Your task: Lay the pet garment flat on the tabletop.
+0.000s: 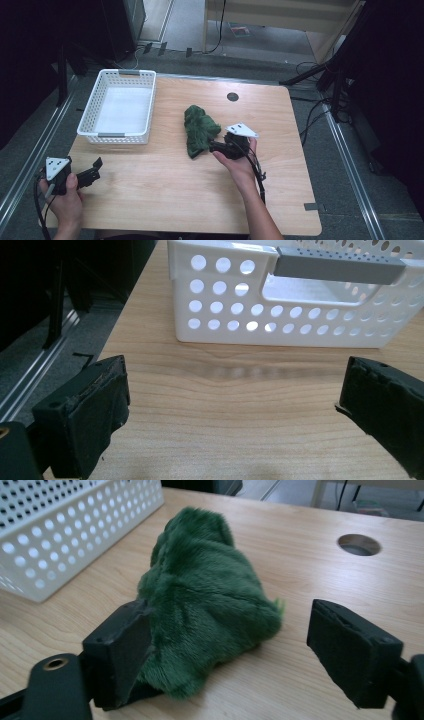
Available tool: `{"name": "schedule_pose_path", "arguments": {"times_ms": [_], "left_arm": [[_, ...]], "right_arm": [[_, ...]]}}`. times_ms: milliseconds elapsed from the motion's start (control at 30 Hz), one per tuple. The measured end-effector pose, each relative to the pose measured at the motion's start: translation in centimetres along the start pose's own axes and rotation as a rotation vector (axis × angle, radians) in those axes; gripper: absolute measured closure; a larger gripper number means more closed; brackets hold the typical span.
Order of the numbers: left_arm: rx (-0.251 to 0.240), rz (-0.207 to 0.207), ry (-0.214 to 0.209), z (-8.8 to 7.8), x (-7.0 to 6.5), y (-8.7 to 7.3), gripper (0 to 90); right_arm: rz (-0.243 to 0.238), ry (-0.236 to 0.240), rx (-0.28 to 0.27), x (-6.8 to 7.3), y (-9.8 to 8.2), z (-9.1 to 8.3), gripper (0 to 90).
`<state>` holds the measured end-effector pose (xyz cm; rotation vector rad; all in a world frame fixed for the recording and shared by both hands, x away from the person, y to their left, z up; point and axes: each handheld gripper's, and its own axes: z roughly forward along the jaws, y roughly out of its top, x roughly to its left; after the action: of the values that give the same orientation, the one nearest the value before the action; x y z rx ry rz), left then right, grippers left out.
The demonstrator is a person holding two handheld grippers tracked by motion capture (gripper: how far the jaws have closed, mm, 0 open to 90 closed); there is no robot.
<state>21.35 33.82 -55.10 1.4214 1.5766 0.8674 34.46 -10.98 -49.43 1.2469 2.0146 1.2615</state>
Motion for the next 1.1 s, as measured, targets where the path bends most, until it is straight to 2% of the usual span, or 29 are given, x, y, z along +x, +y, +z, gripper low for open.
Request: {"name": "schedule_pose_path", "arguments": {"times_ms": [33, 133, 200, 300, 333, 367, 400, 433, 500, 533, 567, 633, 700, 767, 833, 900, 933, 1000, 1033, 1067, 1100], "left_arm": [[0.001, -0.001, 0.0, 0.0, 0.0, 0.0, 0.0], [0.004, 0.001, -0.001, 0.0, 0.0, 0.0, 0.0], [0.007, 0.002, -0.001, 0.0, 0.0, 0.0, 0.0], [0.01, 0.0, -0.006, 0.1, 0.0, 0.0, 0.0], [0.012, -0.001, -0.007, 0.0, 0.1, 0.0, 0.0], [0.011, -0.002, -0.007, 0.1, 0.1, 0.0, 0.0], [0.009, 0.001, -0.005, 0.1, 0.0, 0.0, 0.0], [0.007, 0.003, -0.002, 0.0, 0.0, 0.0, 0.0], [0.009, 0.017, 0.003, 0.0, -0.2, 0.0, 0.0], [0.014, 0.032, 0.012, -0.1, -0.4, 0.0, 0.0], [0.005, 0.058, 0.023, -0.3, -0.7, 0.1, 0.0], [-0.011, 0.086, 0.013, -0.8, -1.4, 0.4, 0.0], [-0.032, 0.084, -0.028, -1.3, -2.3, 0.8, 0.0], [-0.033, 0.109, -0.06, -1.5, -3.5, 1.2, 0.0], [-0.021, 0.144, -0.137, -1.5, -5.5, 1.8, 0.0], [-0.03, 0.187, -0.186, -1.7, -7.5, 2.2, 0.0], [-0.032, 0.2, -0.208, -1.7, -8.2, 2.4, 0.0], [-0.046, 0.242, -0.265, -1.7, -10.6, 2.9, 0.0], [-0.044, 0.257, -0.296, -1.6, -11.5, 3.1, 0.0], [-0.044, 0.257, -0.296, -1.6, -11.5, 3.1, 0.0], [-0.032, 0.279, -0.351, -1.2, -13.2, 3.4, 0.0]], "right_arm": [[-0.01, 0.003, 0.013, 0.2, 0.1, 0.7, 15.7], [0.025, 0.027, 0.067, 0.4, 0.5, 2.8, 7.8], [0.026, 0.006, 0.101, 0.6, 0.5, 4.2, 0.0], [0.029, -0.002, 0.124, 1.2, 0.2, 5.7, 0.0], [0.036, 0.004, 0.148, 1.5, 0.0, 6.3, 0.0], [0.032, -0.007, 0.158, 1.7, -0.2, 6.8, 4.5], [0.034, -0.037, 0.177, 1.9, -0.4, 7.1, 15.0], [0.045, -0.046, 0.181, 2.0, -0.6, 7.2, 34.6], [0.085, -0.013, 0.162, 1.9, -0.8, 7.1, 63.5], [0.089, 0.0, 0.154, 1.7, -0.7, 7.0, 71.6], [0.097, 0.012, 0.144, 1.6, -0.6, 6.7, 77.4], [0.088, 0.0, 0.121, 1.6, -0.5, 6.1, 81.4], [0.067, 0.009, 0.084, 1.6, -0.1, 4.7, 82.0], [0.047, -0.001, 0.056, 1.7, 0.3, 3.0, 81.9], [0.051, -0.002, 0.031, 1.8, 0.9, 0.9, 81.9], [0.023, -0.036, 0.015, 2.1, 1.5, -1.4, 81.7], [-0.003, -0.066, 0.012, 2.4, 1.7, -2.6, 81.4], [-0.027, -0.135, 0.016, 3.2, 1.7, -4.6, 77.1], [-0.025, -0.126, 0.019, 3.6, 1.6, -5.4, 71.5], [-0.025, -0.126, 0.019, 3.6, 1.6, -5.4, 71.5], [-0.003, 0.031, 0.008, 4.1, 1.4, -6.7, 54.2]]}}
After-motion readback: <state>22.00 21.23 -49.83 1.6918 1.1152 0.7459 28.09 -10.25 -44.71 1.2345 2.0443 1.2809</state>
